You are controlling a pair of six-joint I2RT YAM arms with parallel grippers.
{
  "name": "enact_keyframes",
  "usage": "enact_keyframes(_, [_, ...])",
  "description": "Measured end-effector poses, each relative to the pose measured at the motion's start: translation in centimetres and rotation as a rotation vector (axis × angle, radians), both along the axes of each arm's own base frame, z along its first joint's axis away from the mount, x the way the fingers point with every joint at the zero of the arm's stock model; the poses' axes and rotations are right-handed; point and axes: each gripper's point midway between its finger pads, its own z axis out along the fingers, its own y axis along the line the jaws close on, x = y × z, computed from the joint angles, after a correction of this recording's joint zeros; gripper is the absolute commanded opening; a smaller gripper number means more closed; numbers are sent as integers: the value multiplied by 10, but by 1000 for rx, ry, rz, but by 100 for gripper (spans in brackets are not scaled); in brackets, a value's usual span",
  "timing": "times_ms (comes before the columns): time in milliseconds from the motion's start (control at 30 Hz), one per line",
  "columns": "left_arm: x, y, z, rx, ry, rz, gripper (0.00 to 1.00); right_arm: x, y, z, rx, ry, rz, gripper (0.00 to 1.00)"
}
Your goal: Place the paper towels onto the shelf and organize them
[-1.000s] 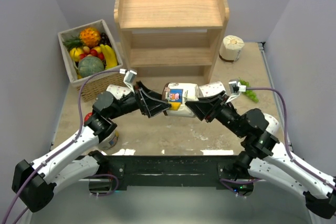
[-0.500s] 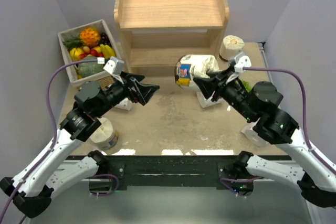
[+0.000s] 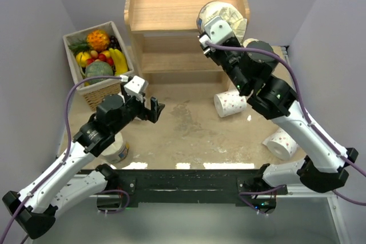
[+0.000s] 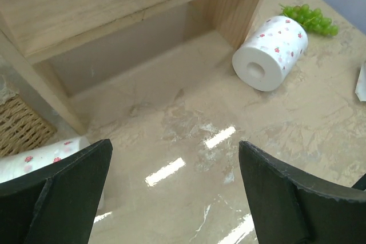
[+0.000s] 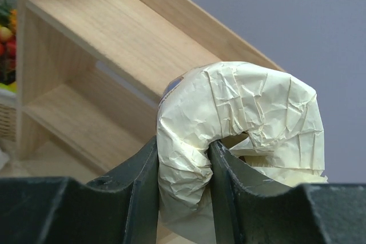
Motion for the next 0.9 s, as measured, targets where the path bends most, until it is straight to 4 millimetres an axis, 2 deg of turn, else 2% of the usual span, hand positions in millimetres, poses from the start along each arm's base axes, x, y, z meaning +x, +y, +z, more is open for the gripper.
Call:
enact_keyframes(167, [-6, 5, 14, -24, -42, -1, 98, 20, 9, 16, -102, -76, -50, 36])
enact_keyframes(333, [-10, 8, 23, -44, -71, 1, 98, 44, 17, 23, -143, -97, -74, 37])
enact_keyframes(467, [-10, 8, 23, -44, -70, 1, 99, 72, 11, 33, -146, -105, -118, 40])
enact_keyframes(700, [-10, 8, 23, -44, -70, 1, 99, 104, -3, 27, -171, -79, -155, 41])
enact_keyframes(833, [-10, 8, 23, -43, -70, 2, 99, 113, -5, 20, -189, -62, -148, 42])
enact_keyframes(900, [-10, 8, 23, -43, -71, 2, 99, 115, -3, 16, -198, -53, -143, 47])
